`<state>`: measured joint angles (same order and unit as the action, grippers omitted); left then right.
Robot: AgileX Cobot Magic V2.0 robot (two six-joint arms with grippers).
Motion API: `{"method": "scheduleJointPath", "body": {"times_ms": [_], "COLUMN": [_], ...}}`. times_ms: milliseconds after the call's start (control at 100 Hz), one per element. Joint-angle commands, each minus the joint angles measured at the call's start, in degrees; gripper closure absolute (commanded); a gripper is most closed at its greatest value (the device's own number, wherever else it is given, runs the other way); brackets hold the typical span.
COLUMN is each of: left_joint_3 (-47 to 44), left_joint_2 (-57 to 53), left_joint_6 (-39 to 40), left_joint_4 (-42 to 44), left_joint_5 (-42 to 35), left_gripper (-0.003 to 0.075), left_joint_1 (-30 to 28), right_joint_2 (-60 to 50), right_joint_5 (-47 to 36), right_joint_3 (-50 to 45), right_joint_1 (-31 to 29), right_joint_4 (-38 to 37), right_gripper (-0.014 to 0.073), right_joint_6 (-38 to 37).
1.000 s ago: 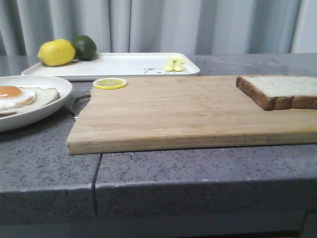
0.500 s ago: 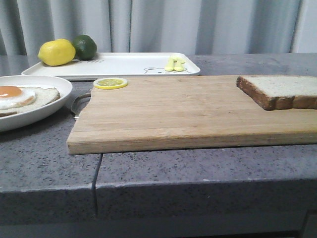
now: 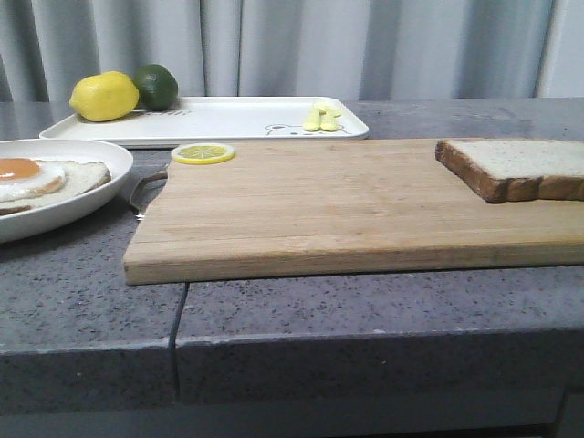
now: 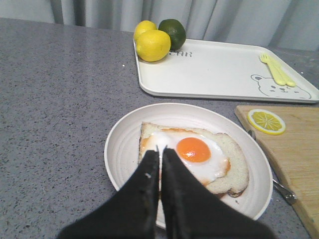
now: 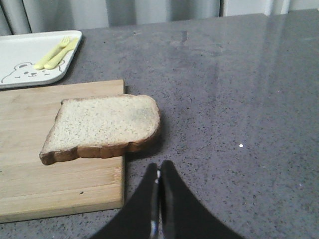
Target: Place bread and move sandwich to tray
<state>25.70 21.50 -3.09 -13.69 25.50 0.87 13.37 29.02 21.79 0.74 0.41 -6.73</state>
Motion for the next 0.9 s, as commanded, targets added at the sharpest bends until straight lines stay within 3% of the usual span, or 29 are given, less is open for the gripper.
{"method": "scheduleJointPath", "body": {"times_ms": [0,290,610,730,890], "left_joint_3": [7.3,24.8,28.0,28.0,28.0], "left_joint_2": [4.4,16.3,19.9,19.9,19.9], "left_joint_6": [0.6,-5.4,-6.5,-6.5,-6.9], "left_joint_4": [-1.0,-4.1,-6.4,-6.4,-6.5], "left_joint_5": [1.4,19.9,18.7,18.7,18.7], "left_gripper": [0.0739,0.0739,0.0739,0.0739,0.0734], "left_joint_1": [0.1,0.1,0.1,0.1,0.1], "right_joint_2": [4.4,17.3,27.0,27.6,27.6], "right_joint_5": [-0.2,9.7,13.0,12.1,9.5], "right_joint_3": [5.4,18.3,24.4,24.4,24.4], "right_joint_1": [0.0,0.0,0.0,0.0,0.0], "right_joint_4": [0.0,0.0,0.0,0.1,0.3], "right_gripper": [0.0654,0.0654,0.064,0.0569,0.0367], "right_joint_6": [0.0,0.0,0.1,0.1,0.1]}}
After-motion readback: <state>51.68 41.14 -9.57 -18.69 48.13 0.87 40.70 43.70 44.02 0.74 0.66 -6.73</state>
